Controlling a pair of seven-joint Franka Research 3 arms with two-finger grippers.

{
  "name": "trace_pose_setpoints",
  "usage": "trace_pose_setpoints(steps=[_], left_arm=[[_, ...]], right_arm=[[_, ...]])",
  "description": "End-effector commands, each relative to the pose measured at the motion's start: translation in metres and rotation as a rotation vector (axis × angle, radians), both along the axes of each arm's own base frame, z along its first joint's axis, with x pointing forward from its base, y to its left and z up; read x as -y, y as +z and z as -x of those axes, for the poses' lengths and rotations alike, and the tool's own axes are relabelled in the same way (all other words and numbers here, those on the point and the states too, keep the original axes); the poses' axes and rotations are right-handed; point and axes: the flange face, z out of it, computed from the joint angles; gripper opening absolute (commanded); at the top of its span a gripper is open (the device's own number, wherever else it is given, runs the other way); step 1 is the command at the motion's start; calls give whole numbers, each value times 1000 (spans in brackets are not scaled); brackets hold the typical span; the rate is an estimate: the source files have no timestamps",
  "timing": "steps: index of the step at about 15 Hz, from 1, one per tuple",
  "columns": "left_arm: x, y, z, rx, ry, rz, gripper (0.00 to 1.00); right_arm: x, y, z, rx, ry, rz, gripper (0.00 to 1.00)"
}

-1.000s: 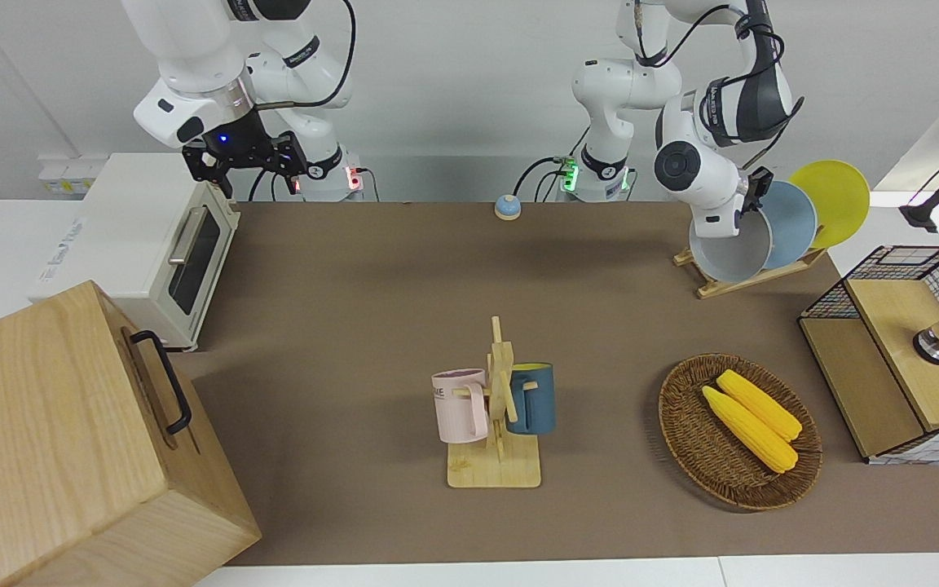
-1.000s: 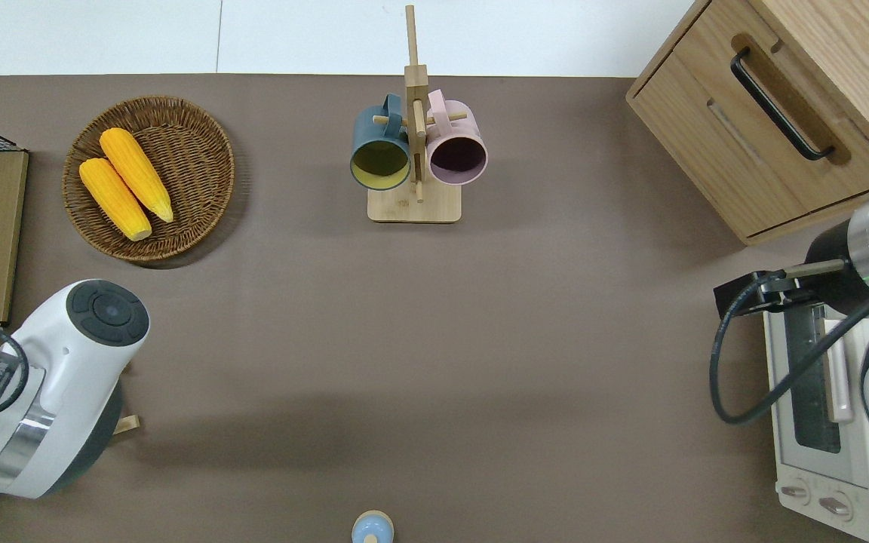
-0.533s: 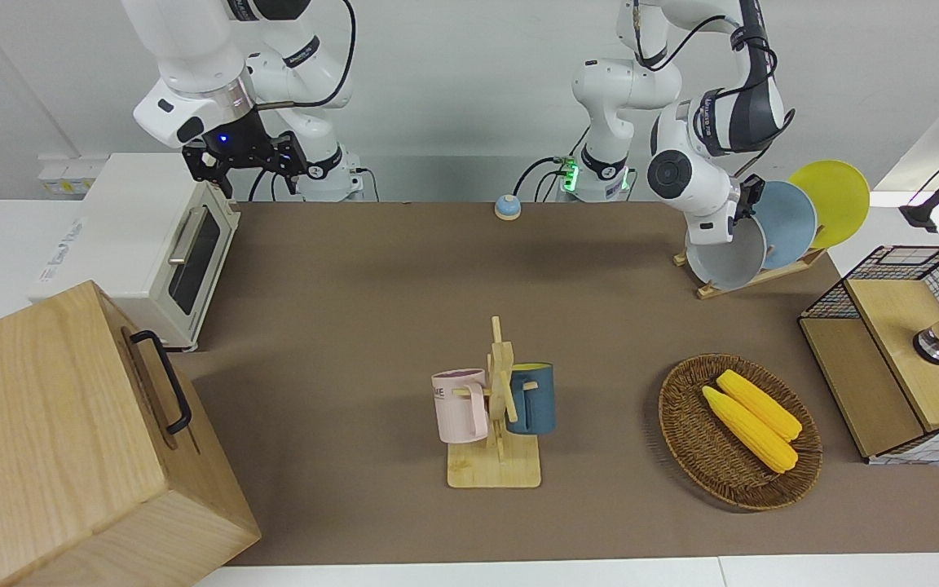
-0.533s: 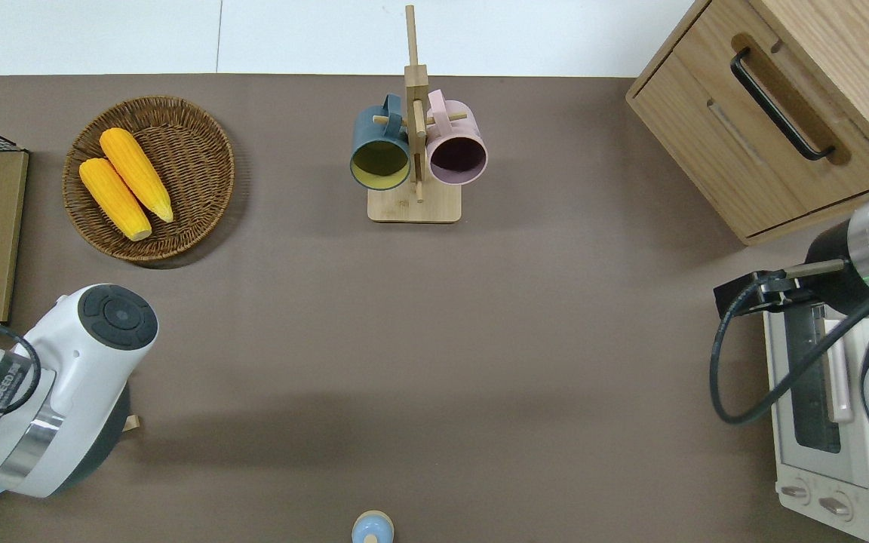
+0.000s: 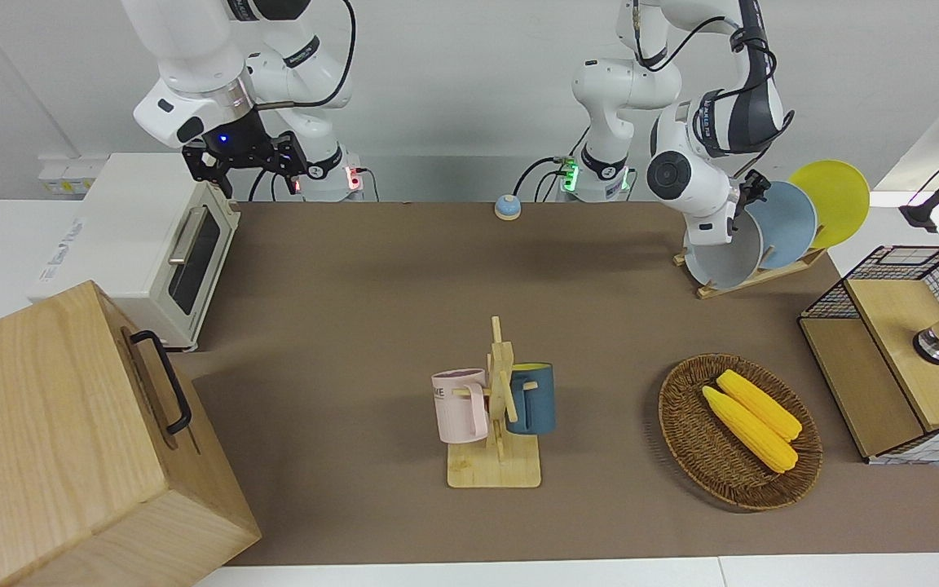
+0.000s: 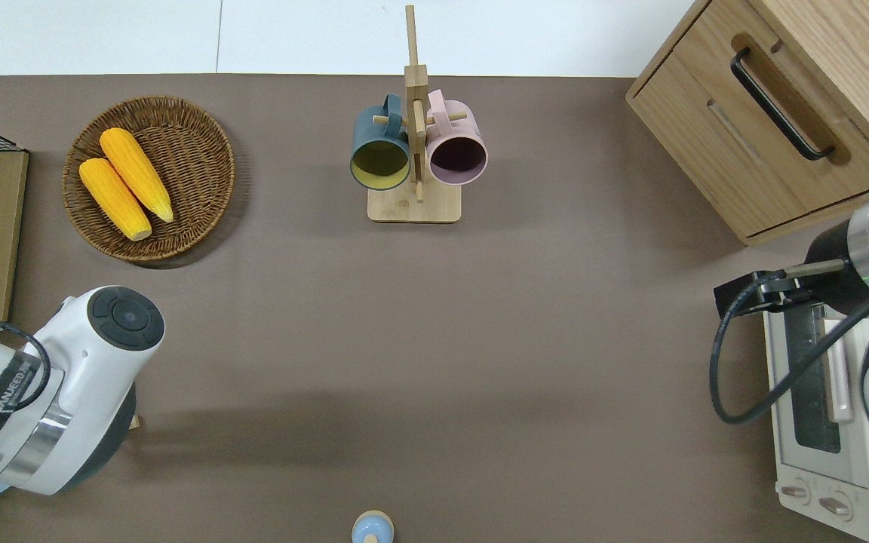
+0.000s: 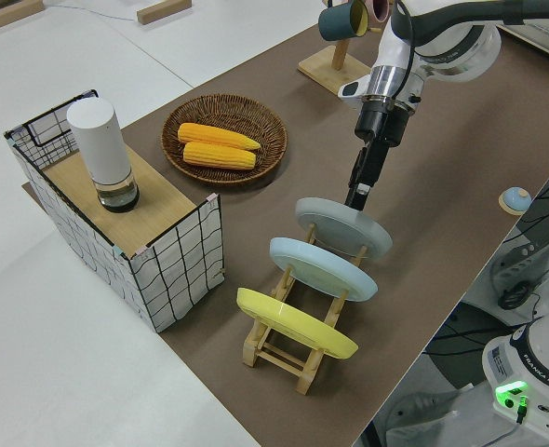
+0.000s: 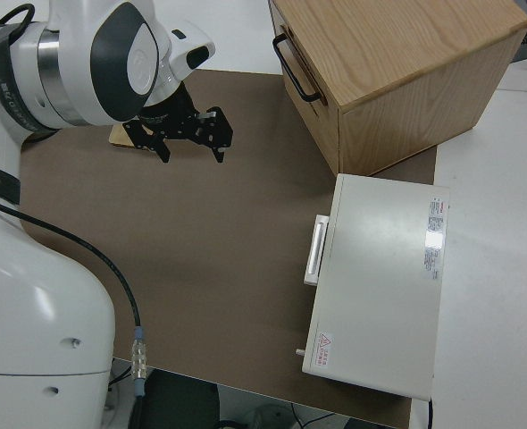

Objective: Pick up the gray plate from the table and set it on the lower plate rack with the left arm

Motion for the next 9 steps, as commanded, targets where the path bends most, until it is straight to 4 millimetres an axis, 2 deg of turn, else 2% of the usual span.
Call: trace_pose_setpoints(steps=[1, 3, 7, 9], left_arm=[[5, 14, -1, 3, -39, 13, 993], [10, 32, -8, 1, -45, 81, 993], [21, 91, -26, 56, -37, 307, 995], [28, 108, -32, 104, -9, 419, 995]], right_arm=[[2, 4, 2, 0, -14, 8, 983], [3, 3, 2, -2, -16, 8, 983], [2, 4, 2, 0, -14, 8, 983], [2, 4, 2, 0, -14, 8, 983]])
